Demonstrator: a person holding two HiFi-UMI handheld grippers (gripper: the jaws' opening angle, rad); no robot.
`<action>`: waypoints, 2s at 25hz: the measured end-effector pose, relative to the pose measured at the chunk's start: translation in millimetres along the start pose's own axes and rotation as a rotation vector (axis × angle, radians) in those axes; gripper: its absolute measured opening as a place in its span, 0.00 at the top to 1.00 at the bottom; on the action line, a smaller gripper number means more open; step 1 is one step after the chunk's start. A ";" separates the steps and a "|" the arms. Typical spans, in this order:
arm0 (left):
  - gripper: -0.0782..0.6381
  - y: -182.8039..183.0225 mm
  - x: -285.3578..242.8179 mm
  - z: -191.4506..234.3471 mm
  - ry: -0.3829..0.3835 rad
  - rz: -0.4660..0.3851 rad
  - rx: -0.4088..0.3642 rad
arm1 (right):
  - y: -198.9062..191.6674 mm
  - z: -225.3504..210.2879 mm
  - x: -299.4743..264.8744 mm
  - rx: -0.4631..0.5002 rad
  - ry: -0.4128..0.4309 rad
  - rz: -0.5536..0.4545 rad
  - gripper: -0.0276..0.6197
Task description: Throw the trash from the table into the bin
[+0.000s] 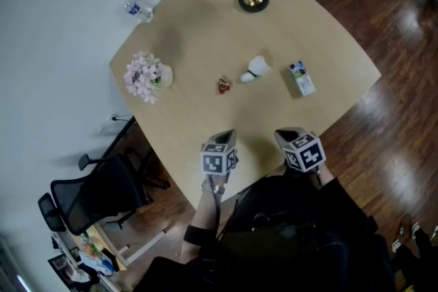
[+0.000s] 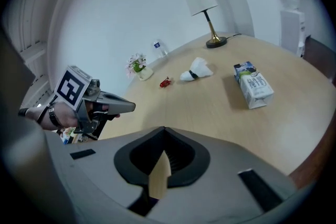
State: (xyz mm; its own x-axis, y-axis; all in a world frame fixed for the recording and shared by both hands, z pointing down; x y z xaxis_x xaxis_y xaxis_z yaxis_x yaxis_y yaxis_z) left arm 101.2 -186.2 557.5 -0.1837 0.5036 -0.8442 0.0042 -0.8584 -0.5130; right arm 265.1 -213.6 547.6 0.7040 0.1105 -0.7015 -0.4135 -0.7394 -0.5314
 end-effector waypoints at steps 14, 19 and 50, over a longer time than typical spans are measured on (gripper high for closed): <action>0.47 110.1 -85.4 78.2 0.137 -0.047 -0.018 | 38.3 -22.6 -12.1 -0.032 0.028 -0.028 0.94; 0.45 116.1 -113.0 88.8 0.148 -0.012 -0.053 | 39.2 -26.9 -15.9 -0.058 0.028 -0.029 0.94; 0.76 13.0 51.3 17.9 0.038 -0.179 -0.003 | 15.7 37.2 0.4 0.022 0.008 -0.038 0.94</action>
State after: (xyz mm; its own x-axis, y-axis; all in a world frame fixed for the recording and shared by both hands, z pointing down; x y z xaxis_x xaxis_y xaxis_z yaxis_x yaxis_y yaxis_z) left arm 74.3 -173.4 510.3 -0.1445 0.6514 -0.7448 -0.0225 -0.7547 -0.6557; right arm 237.4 -200.5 521.3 0.7240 0.1327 -0.6769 -0.3989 -0.7201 -0.5677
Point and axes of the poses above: the fingertips, and each gripper's own axes: x backward along the fingers, z to its left, y out of its top, the point moved 2 cm from there along x, backward along the fingers
